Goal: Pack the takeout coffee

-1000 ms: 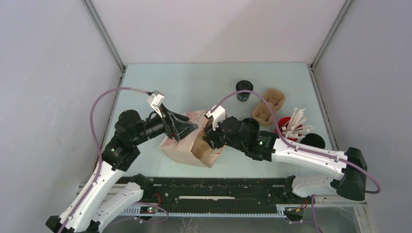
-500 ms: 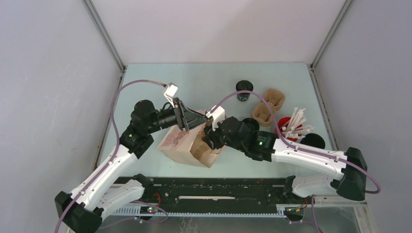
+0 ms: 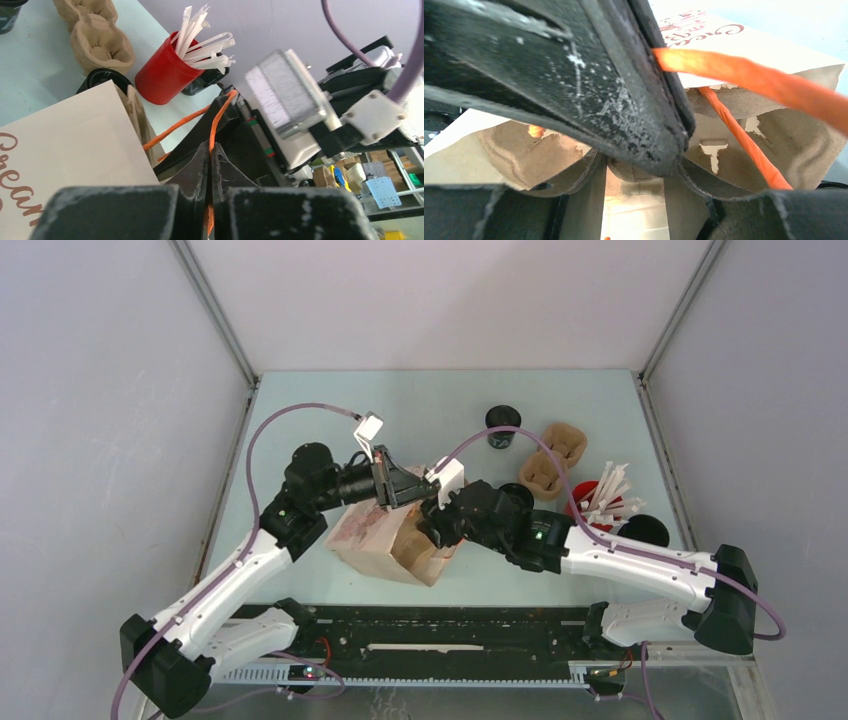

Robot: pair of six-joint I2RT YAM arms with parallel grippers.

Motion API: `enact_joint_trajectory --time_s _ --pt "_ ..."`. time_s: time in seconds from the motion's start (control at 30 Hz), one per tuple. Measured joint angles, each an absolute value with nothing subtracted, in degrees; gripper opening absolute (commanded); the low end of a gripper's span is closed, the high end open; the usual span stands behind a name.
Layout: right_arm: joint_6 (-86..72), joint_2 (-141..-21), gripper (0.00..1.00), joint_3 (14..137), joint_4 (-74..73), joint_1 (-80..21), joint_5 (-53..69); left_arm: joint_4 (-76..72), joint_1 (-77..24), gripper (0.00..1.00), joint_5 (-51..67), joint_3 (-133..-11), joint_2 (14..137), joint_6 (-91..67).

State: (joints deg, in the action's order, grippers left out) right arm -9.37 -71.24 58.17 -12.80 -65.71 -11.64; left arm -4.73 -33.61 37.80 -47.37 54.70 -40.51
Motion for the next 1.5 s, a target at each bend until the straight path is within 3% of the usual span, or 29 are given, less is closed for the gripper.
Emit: enact_joint_trajectory --time_s 0.87,1.17,1.5 --pt "-9.3 -53.1 0.46 53.6 -20.1 -56.9 5.7 -2.4 -34.0 0.0 36.2 -47.4 52.5 -34.6" --pt "-6.9 -50.9 0.4 50.3 -17.5 -46.9 29.5 -4.1 -34.0 0.0 36.2 -47.3 51.6 -34.9" --pt "-6.8 -58.1 0.41 49.6 -9.8 -43.0 53.1 -7.8 -34.0 0.0 38.1 -46.8 50.2 -35.2"
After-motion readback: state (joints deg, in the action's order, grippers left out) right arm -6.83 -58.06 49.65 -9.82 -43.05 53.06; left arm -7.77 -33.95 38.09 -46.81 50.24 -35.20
